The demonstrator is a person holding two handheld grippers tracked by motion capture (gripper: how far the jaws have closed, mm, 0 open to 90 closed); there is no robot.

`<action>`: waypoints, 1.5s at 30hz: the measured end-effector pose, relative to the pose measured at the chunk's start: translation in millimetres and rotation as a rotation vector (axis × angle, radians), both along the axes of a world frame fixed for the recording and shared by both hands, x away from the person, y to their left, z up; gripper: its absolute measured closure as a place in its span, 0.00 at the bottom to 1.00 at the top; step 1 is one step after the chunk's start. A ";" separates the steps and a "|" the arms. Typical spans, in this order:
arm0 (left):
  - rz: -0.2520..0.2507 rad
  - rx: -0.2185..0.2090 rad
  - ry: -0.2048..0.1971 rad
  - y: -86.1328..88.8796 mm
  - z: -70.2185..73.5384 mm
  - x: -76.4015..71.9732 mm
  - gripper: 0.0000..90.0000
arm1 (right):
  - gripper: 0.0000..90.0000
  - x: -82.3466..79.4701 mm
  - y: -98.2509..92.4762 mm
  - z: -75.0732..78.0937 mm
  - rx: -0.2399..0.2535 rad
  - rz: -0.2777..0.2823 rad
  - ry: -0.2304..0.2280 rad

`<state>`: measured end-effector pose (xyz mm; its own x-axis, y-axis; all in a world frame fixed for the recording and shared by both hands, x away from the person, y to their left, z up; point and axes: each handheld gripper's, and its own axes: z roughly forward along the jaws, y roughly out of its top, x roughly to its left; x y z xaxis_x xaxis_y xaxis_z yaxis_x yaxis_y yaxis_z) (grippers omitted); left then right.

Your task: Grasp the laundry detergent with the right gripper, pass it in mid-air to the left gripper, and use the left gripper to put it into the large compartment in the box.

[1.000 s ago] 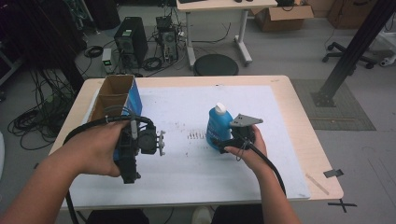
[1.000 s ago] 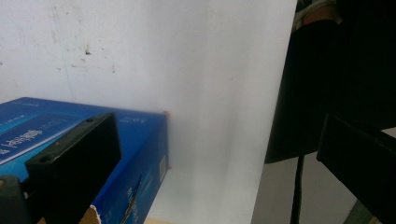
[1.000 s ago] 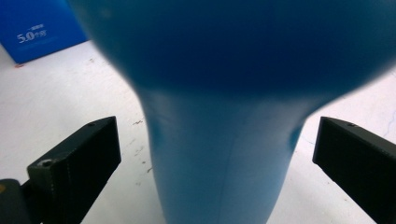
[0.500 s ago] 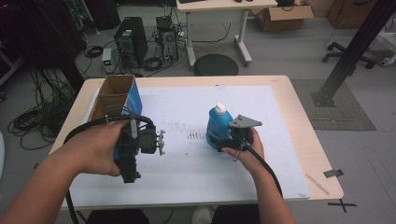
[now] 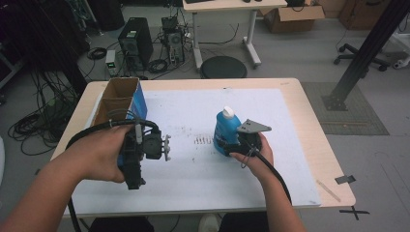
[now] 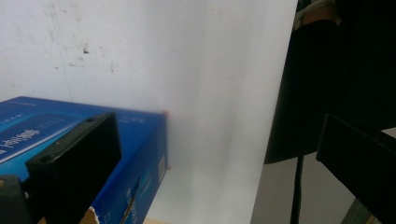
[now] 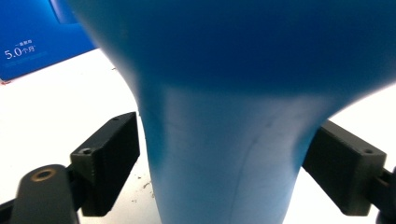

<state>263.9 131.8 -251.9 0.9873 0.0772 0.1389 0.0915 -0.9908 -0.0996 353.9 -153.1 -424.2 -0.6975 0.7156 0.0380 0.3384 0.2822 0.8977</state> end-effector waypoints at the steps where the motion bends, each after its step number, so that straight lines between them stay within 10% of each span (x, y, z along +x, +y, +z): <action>1: 0.001 0.000 0.001 0.2 -0.2 0.2 0.01 | 0.18 0.0 0.0 0.0 0.000 0.001 -0.001; 45: 0.004 0.003 0.009 -2.9 -4.5 4.4 0.01 | 0.51 0.1 1.8 -3.7 -0.005 0.029 -0.030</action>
<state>268.3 129.0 -256.5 0.9882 0.0808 0.1304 0.0946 -0.9902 -0.1032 353.9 -151.3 -427.9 -0.7187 0.6952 0.0129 0.3028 0.2962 0.9059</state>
